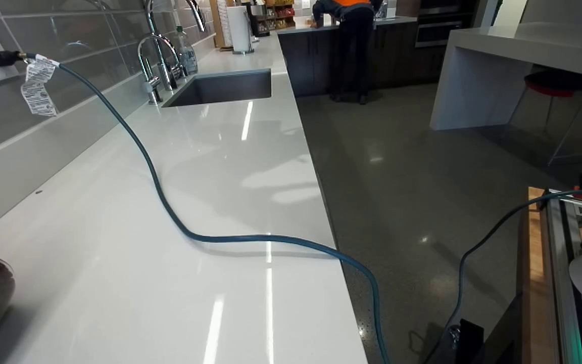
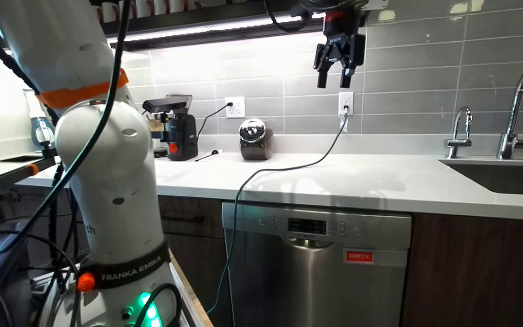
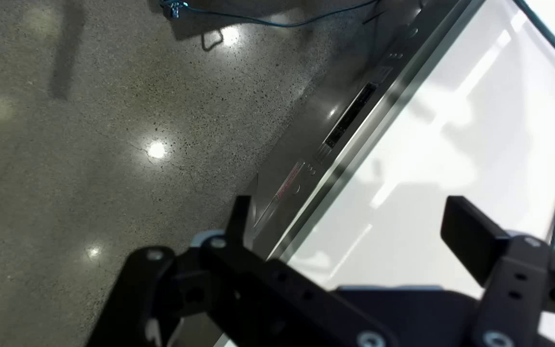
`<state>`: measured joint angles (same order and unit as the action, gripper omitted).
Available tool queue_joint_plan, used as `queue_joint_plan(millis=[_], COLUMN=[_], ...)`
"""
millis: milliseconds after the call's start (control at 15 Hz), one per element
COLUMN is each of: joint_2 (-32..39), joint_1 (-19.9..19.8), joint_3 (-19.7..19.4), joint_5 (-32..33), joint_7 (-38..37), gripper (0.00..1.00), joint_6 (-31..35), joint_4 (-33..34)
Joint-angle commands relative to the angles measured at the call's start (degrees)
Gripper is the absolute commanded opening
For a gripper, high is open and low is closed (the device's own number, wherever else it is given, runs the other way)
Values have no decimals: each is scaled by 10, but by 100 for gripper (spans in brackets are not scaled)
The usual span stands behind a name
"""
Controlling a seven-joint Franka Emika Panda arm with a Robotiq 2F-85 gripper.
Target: Press the button on the oven
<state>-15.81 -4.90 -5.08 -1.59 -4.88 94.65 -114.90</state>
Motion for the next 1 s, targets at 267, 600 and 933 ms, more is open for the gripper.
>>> queue_joint_plan(millis=[267, 600, 933], joint_2=[31, 52, 59], joint_1=[-3, 9, 17], joint_3=[2, 5, -1], joint_5=[2, 12, 8], joint_7=[-3, 89, 232], gripper=[100, 100, 100], joint_6=[87, 185, 215], joint_4=[-51, -124, -172])
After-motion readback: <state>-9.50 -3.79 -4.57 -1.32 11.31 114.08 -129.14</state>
